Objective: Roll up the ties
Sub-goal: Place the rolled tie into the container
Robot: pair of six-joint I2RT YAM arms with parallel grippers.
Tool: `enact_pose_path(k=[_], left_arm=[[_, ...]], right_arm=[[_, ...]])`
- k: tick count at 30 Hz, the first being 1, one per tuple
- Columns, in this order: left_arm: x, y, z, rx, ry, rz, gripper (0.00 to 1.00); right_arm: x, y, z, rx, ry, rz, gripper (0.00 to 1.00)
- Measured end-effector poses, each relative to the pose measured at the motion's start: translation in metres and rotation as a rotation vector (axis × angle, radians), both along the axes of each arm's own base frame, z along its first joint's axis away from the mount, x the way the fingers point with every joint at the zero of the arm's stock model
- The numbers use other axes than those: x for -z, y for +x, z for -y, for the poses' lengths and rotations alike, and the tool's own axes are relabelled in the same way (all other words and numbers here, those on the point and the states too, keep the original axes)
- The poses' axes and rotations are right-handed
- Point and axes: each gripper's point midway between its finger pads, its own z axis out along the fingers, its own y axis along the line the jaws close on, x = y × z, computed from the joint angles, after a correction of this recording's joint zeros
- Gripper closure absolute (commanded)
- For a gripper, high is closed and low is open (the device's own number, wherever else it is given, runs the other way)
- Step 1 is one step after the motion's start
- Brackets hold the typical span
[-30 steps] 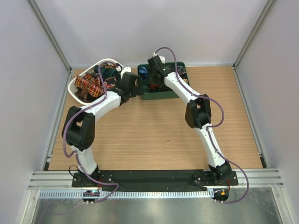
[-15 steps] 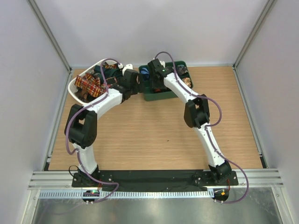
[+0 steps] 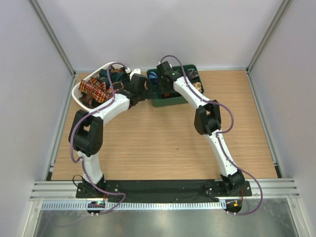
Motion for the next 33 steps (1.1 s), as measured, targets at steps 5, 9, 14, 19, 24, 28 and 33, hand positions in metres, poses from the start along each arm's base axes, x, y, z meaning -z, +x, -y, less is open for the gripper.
enact_pose_path(k=[5,9,14,19,24,28,33], left_arm=[[0.0005,-0.0005,-0.0003,0.000,0.001,-0.003,0.10],[0.0011,-0.0012,-0.0005,0.000,0.003,-0.006,0.10],[0.0016,-0.0016,-0.0007,0.000,0.003,-0.009,0.10],[0.0023,-0.0024,-0.0010,0.000,0.005,-0.013,0.10],[0.0025,-0.0027,-0.0005,0.003,0.004,-0.014,0.10],[0.0027,-0.0031,-0.0007,0.003,0.004,-0.016,0.10],[0.0033,-0.0040,-0.0010,0.003,0.006,-0.020,0.10]], right_arm=[[-0.0026,0.0008,-0.0011,-0.026,-0.001,0.013,0.39],[-0.0027,0.0006,-0.0017,-0.031,0.000,0.012,0.60],[-0.0026,0.0007,-0.0018,-0.042,0.004,0.009,0.33],[-0.0029,0.0005,-0.0027,-0.045,0.009,0.008,0.54],[-0.0040,0.0007,-0.0030,-0.043,0.014,0.009,0.22],[-0.0079,0.0008,-0.0029,-0.045,0.015,0.015,0.36],[-0.0095,0.0010,-0.0025,-0.046,0.018,0.016,0.29]])
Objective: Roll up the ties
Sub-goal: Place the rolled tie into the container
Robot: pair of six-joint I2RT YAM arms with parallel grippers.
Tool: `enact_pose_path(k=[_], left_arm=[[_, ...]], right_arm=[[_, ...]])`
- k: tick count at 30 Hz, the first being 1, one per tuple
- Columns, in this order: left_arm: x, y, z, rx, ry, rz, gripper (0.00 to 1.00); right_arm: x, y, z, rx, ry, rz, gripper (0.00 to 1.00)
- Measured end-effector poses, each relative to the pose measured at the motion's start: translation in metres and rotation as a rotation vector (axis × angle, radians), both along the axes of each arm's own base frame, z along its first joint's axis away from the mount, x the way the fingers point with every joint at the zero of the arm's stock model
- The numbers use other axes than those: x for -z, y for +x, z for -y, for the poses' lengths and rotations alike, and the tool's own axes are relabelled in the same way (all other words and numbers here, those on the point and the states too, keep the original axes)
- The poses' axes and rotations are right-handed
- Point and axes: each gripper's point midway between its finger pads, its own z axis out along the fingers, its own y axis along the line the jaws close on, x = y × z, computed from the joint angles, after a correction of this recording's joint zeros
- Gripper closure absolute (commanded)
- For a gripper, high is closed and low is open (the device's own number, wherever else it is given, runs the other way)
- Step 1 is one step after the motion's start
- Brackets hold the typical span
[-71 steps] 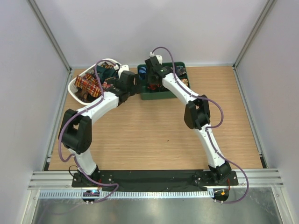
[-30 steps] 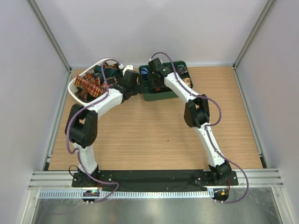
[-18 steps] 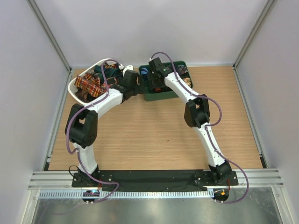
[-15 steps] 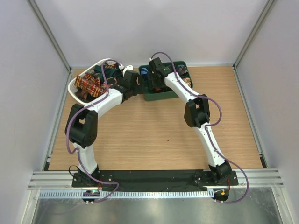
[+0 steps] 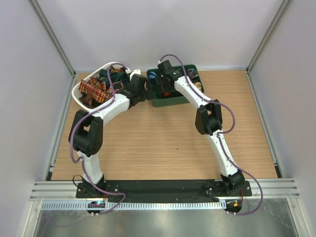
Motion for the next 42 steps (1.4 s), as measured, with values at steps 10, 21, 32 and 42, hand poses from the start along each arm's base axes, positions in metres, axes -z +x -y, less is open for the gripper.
enact_pose_path(k=[10,21,32,42], left_arm=[[0.001,-0.001,0.000,0.002,0.001,-0.007,0.10],[-0.001,-0.002,0.001,0.008,-0.005,-0.007,0.10],[-0.002,-0.003,0.002,0.012,-0.009,-0.008,0.10],[-0.004,-0.004,0.001,0.011,-0.010,-0.005,0.09]], right_arm=[[0.000,0.000,-0.001,-0.002,0.003,-0.001,0.35],[-0.003,0.000,-0.001,-0.004,0.007,0.002,0.29],[-0.008,-0.001,-0.003,-0.011,0.015,0.009,0.00],[-0.036,-0.007,-0.018,-0.047,0.072,0.041,0.20]])
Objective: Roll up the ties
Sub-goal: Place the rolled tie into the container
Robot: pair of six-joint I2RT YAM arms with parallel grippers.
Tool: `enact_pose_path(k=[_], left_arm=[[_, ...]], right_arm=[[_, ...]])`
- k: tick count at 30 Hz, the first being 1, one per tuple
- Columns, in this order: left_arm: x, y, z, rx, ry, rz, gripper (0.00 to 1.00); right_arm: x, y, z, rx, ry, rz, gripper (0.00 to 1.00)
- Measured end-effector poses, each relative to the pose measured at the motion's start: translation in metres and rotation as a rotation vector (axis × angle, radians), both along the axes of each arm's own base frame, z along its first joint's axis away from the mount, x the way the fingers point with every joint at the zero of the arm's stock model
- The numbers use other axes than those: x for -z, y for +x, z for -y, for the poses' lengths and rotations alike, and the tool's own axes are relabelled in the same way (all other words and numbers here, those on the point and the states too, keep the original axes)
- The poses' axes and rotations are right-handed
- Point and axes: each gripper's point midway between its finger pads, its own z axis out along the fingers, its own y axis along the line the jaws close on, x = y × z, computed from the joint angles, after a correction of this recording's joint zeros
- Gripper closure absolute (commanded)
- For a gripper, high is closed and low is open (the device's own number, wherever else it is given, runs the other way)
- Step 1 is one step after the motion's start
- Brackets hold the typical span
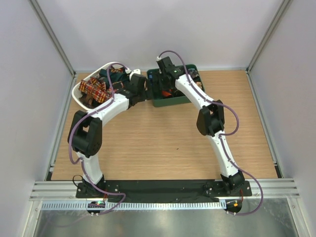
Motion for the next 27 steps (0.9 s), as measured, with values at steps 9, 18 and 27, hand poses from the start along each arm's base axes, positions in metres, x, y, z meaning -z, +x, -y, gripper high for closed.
enact_pose_path(k=[9,18,27], left_arm=[[-0.017,-0.003,-0.006,-0.032,-0.032,0.029,0.11],[-0.030,-0.006,-0.009,-0.037,-0.047,0.051,0.12],[-0.030,-0.006,-0.009,-0.037,-0.048,0.051,0.12]], right_arm=[[0.010,0.001,0.007,0.016,-0.035,-0.001,0.16],[-0.016,-0.010,0.017,0.022,-0.040,0.034,0.48],[-0.034,-0.008,0.019,0.036,-0.030,0.070,0.68]])
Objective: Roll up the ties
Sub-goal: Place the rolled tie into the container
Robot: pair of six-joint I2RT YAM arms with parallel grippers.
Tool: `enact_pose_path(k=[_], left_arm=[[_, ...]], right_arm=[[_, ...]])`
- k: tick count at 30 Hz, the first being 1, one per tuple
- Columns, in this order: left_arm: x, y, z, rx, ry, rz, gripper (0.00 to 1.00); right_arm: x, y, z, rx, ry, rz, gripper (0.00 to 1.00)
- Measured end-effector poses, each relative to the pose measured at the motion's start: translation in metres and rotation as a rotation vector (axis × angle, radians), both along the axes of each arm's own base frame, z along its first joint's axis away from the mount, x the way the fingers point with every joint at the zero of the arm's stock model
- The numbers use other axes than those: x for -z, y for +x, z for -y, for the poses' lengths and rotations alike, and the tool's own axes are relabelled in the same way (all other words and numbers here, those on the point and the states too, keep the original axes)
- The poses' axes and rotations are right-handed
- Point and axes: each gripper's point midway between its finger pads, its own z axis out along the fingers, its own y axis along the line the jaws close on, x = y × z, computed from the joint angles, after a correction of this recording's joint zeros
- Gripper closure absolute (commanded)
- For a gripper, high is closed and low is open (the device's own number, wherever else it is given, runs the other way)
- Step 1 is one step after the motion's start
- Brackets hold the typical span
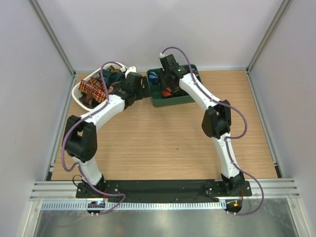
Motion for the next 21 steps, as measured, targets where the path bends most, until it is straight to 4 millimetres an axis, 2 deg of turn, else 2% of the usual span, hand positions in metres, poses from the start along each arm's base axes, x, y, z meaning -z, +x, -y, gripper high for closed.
enact_pose_path(k=[6,13,16,21], left_arm=[[0.000,0.000,0.000,0.000,0.001,0.000,0.12],[0.000,0.000,0.000,0.001,0.001,0.000,0.12],[0.000,0.000,0.000,0.001,0.001,0.000,0.12],[0.000,0.000,0.000,0.001,0.001,0.000,0.12]], right_arm=[[0.008,0.004,-0.003,0.001,-0.003,-0.005,0.69],[0.049,0.011,-0.005,0.006,-0.036,-0.048,0.72],[0.049,0.012,-0.005,0.009,-0.036,-0.043,0.72],[0.048,0.013,-0.005,0.010,-0.037,-0.037,0.66]])
